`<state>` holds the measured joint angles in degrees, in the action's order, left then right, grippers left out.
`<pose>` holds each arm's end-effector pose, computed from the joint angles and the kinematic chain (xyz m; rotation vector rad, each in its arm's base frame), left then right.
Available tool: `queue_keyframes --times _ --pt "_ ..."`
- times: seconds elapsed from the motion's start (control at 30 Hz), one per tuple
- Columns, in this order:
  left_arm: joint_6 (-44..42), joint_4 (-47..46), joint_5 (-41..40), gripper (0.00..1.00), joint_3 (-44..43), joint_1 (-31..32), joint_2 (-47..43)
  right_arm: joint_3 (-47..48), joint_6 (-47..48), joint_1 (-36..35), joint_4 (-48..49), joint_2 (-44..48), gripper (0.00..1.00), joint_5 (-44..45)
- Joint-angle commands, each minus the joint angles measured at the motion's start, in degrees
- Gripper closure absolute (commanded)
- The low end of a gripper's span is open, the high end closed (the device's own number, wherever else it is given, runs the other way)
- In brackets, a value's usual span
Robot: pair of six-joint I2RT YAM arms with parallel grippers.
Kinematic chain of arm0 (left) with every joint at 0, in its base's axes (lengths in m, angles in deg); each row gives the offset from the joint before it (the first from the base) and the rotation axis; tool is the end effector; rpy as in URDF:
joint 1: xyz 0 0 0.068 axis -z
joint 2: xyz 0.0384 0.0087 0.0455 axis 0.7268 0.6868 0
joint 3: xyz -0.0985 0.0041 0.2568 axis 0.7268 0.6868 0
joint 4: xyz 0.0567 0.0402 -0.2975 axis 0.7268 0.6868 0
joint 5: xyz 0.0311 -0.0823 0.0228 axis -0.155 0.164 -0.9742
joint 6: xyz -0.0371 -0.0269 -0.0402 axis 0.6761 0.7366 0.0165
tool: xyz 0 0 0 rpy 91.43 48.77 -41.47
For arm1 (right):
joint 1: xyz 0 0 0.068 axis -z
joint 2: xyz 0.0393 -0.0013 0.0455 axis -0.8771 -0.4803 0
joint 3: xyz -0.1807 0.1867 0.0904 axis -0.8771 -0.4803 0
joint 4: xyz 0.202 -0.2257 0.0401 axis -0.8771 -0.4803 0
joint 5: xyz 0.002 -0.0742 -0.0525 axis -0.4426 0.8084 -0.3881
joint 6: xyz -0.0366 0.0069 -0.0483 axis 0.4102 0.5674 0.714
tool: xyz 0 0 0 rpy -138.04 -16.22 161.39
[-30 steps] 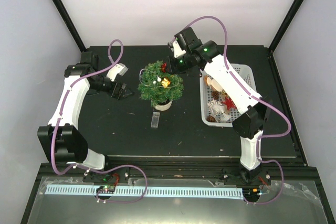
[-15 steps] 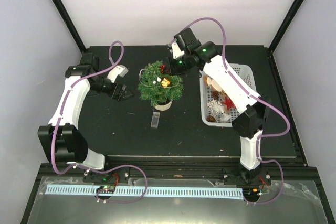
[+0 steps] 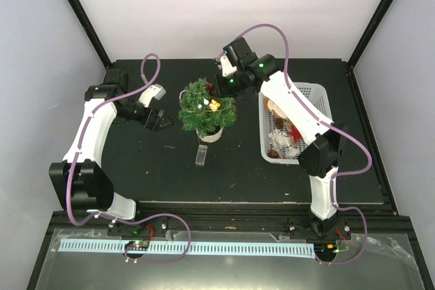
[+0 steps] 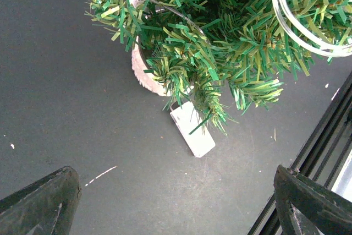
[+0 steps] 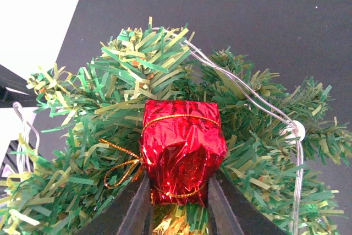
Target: Decorate the small christmas tree
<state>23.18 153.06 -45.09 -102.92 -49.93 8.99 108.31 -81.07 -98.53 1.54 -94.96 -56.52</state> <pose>0.3210 -0.0112 0.3050 0.7508 2.4251 -0.7813 0.3751 0.3020 0.3694 -0.4380 2.5777 0.7958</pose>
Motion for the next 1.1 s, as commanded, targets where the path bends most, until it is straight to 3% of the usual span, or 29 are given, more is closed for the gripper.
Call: queue_keyframes --times 0.0,0.8,1.07 --pt "0.4 -0.3 1.3 0.04 -0.3 -0.3 -0.4 0.9 0.5 -0.3 -0.5 -0.5 0.7 -0.5" --pt "0.2 -0.1 1.2 0.04 -0.5 -0.2 -0.2 0.6 0.9 -0.2 -2.3 3.0 0.49 5.5" --pt "0.1 0.2 1.1 0.04 -0.9 -0.2 0.1 0.4 0.7 -0.1 -2.3 3.6 0.47 6.1"
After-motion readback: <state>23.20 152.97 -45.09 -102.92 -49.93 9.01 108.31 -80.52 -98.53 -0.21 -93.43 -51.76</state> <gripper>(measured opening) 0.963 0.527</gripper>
